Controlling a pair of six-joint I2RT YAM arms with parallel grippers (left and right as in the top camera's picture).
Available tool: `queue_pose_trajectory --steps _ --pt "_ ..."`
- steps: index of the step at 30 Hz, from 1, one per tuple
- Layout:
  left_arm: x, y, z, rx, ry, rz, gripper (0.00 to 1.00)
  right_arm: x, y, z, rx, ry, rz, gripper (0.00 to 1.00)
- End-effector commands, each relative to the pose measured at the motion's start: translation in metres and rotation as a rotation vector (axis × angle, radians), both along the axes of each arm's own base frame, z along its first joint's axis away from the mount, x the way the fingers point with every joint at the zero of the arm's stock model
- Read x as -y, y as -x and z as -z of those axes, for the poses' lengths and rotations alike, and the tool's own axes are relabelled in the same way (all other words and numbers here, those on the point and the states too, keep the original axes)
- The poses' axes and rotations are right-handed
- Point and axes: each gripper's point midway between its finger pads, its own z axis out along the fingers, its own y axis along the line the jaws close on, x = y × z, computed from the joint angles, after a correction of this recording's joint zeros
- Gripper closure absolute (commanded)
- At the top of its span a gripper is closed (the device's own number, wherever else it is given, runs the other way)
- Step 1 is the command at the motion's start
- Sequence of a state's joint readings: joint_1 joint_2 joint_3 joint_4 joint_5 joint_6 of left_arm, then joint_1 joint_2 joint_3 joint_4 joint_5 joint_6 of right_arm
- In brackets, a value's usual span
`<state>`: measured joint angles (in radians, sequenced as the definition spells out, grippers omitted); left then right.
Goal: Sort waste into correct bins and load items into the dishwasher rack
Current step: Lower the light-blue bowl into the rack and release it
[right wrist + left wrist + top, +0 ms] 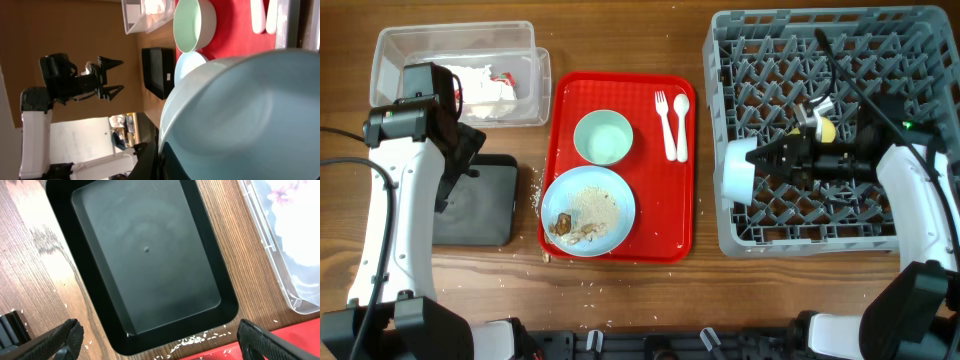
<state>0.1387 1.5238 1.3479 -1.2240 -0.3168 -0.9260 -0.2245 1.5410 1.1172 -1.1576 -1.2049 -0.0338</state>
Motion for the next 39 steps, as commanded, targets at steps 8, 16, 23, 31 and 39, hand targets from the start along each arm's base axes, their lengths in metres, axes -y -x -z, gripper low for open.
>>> queue_pose_trajectory --steps 8,16,23,31,39 --pt "-0.003 0.002 -0.004 0.013 -0.011 -0.005 0.00 0.014 -0.002 0.033 -0.101 0.144 0.042 0.95" --pt "-0.003 0.002 -0.005 0.013 -0.011 -0.005 0.00 0.035 -0.001 0.050 -0.137 0.258 0.080 0.90" --pt "-0.003 0.002 -0.005 0.013 -0.011 -0.005 0.00 0.054 0.002 0.065 -0.171 0.381 0.104 0.85" --pt "-0.003 0.002 -0.004 0.013 -0.011 -0.005 0.00 0.114 -0.013 0.040 -0.231 0.689 0.256 0.80" --pt "-0.003 0.002 -0.004 0.013 -0.011 -0.005 0.00 0.125 -0.021 -0.007 -0.155 0.824 0.310 0.79"
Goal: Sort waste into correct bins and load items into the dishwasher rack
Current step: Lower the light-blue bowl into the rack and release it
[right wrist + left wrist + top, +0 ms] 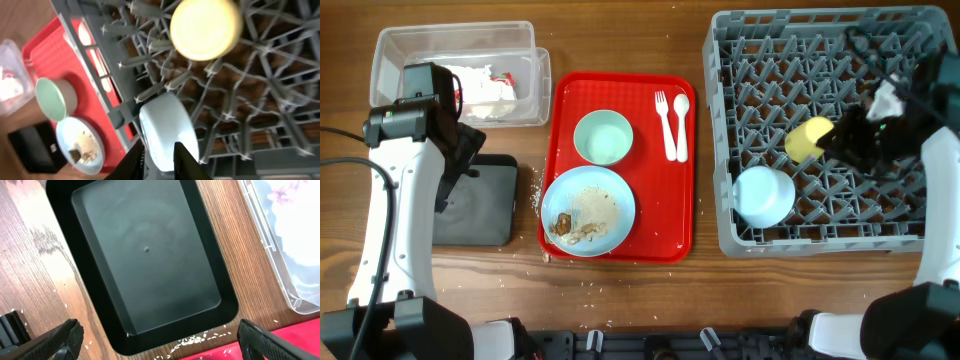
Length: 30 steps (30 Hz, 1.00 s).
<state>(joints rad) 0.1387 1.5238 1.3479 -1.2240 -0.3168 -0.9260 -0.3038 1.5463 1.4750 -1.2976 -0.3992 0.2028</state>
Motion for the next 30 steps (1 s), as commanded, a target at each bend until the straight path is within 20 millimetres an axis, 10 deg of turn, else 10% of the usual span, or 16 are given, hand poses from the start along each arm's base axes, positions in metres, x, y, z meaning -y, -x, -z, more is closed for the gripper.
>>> queue_pose_trajectory --steps 1,8,16,30 --pt "-0.003 0.002 -0.005 0.013 -0.011 -0.005 0.00 -0.013 0.008 -0.012 0.012 0.048 -0.072 0.79" --pt "-0.003 0.002 -0.005 0.013 -0.011 -0.005 0.00 -0.072 0.025 0.015 -0.074 0.097 -0.276 0.79" --pt "-0.003 0.002 -0.004 0.013 -0.011 -0.005 0.00 -0.088 0.047 0.068 -0.227 0.176 -0.293 0.83" --pt "-0.003 0.002 -0.005 0.013 -0.011 -0.005 0.00 -0.027 0.065 0.082 -0.391 0.496 -0.053 0.83"
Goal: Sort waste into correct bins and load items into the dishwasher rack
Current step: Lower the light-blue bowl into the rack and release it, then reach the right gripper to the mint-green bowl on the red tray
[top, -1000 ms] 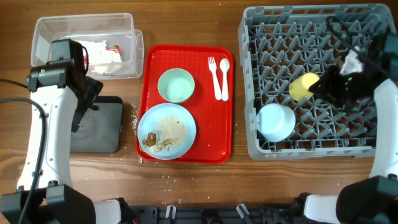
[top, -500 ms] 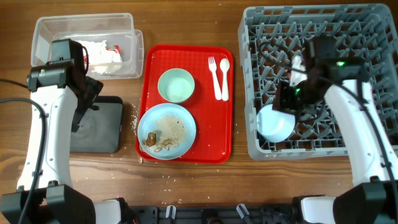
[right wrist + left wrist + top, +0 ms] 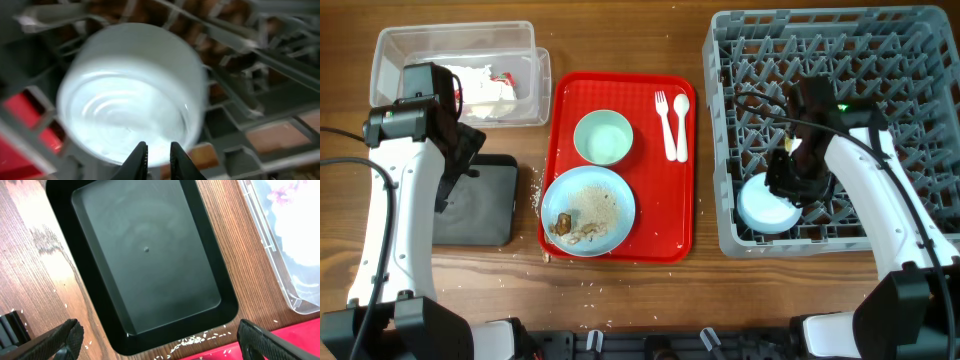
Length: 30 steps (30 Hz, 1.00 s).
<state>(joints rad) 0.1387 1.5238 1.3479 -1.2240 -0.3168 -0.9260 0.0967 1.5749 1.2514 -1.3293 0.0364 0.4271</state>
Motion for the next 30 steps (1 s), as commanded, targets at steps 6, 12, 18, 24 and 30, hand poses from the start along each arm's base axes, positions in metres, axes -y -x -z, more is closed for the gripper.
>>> queue_pose_trajectory --steps 6,12,18,24,30 --pt "-0.003 0.002 -0.004 0.013 -0.011 -0.005 0.00 0.017 -0.008 -0.010 0.031 0.111 0.088 0.89" --pt "-0.003 0.002 -0.004 0.013 -0.011 -0.005 0.00 -0.062 -0.046 -0.060 0.238 -0.343 -0.194 0.88" --pt "-0.003 0.002 -0.005 0.013 -0.011 -0.005 0.00 -0.133 -0.091 -0.123 0.526 -0.563 -0.360 0.11" --pt "-0.003 0.002 -0.005 0.013 -0.011 -0.005 0.00 -0.219 -0.120 -0.147 0.702 -0.544 -0.499 0.06" --pt "-0.003 0.002 -0.004 0.013 -0.011 -0.005 0.00 -0.286 -0.154 -0.128 0.659 -0.469 -0.637 0.07"
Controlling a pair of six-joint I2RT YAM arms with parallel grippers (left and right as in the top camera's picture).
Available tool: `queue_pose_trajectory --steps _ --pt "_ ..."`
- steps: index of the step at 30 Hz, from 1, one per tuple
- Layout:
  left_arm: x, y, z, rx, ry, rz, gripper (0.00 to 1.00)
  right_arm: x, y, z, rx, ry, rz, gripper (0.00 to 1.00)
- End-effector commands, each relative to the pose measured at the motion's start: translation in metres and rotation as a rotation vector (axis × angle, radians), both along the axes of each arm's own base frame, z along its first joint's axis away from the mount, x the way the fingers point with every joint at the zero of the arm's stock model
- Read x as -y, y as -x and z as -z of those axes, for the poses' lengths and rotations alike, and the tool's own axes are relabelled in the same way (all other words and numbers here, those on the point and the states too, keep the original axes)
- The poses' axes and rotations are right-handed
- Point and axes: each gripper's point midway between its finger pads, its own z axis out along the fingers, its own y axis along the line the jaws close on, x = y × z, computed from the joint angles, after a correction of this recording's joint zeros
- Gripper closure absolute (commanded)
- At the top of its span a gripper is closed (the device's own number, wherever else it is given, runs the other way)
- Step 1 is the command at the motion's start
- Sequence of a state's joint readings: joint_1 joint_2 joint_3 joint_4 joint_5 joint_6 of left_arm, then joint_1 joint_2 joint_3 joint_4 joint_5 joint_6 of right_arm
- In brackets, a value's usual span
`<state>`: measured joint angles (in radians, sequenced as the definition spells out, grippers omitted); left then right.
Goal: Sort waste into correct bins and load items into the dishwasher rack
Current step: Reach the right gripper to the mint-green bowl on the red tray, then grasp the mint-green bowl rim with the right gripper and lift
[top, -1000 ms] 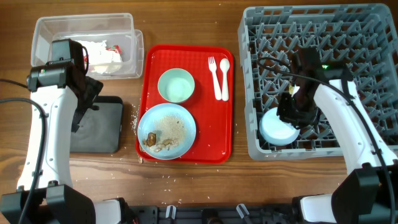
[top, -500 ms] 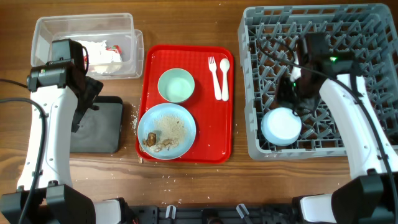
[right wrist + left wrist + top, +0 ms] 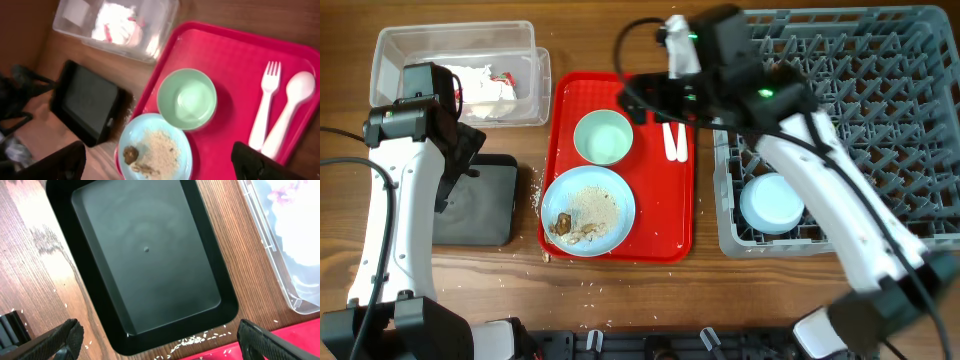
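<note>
A red tray (image 3: 620,90) holds a green bowl (image 3: 603,137), a light blue plate (image 3: 587,210) with food scraps, and a white fork (image 3: 262,117) and spoon (image 3: 290,110). My right gripper (image 3: 645,100) hangs open above the tray, nothing between its fingers; its wrist view looks down on the green bowl (image 3: 187,98) and plate (image 3: 155,150). A light blue bowl (image 3: 772,203) sits in the grey dishwasher rack (image 3: 910,60). My left gripper (image 3: 160,345) stays open over the black bin (image 3: 147,255).
A clear bin (image 3: 460,70) with white waste stands at the back left, beside the black bin (image 3: 475,205). Rice grains (image 3: 192,341) lie scattered between the black bin and the tray. My right arm crosses the rack's left part.
My right gripper was nearly shut right over the light blue bowl in the rack; now it is open above the red tray. The bowl stays in the rack. The left arm is unchanged.
First my right gripper held the light blue bowl at the rack's left side. Then the bowl lay in the rack with the gripper off it, near a yellow cup. Later the gripper was right above the bowl, and now it is over the tray.
</note>
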<state>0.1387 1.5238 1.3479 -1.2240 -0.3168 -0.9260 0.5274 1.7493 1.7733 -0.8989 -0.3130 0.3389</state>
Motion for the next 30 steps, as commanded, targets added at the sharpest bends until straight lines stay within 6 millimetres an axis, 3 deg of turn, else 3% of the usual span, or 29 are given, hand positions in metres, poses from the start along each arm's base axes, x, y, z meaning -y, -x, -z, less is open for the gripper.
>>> queue_pose_trajectory --steps 1,3,6,9,14,21,24,30 --pt "-0.003 0.002 -0.005 0.013 -0.011 -0.005 0.00 -0.035 -0.038 0.022 0.032 0.086 -0.022 0.09" --pt "-0.003 0.002 -0.005 0.013 -0.011 -0.005 0.00 -0.055 -0.051 0.043 0.049 0.118 -0.018 0.20" --pt "-0.003 0.002 -0.004 0.013 -0.011 -0.005 0.00 -0.078 -0.058 0.070 0.096 0.187 0.005 0.24" --pt "-0.003 0.002 -0.005 0.013 -0.011 -0.005 0.00 -0.101 -0.050 0.097 0.113 0.250 0.002 0.24" --pt "-0.003 0.002 -0.004 0.013 -0.011 -0.005 0.00 -0.124 -0.035 0.141 0.123 0.360 0.039 0.29" --pt "-0.003 0.002 -0.005 0.013 -0.011 -0.005 0.00 -0.128 -0.032 0.176 0.101 0.412 0.050 0.36" --pt "-0.003 0.002 -0.004 0.013 -0.011 -0.005 0.00 -0.130 -0.033 0.183 0.099 0.413 0.046 0.47" --pt "-0.003 0.002 -0.004 0.013 -0.011 -0.005 0.00 -0.127 -0.027 0.207 0.064 0.457 0.032 0.47"
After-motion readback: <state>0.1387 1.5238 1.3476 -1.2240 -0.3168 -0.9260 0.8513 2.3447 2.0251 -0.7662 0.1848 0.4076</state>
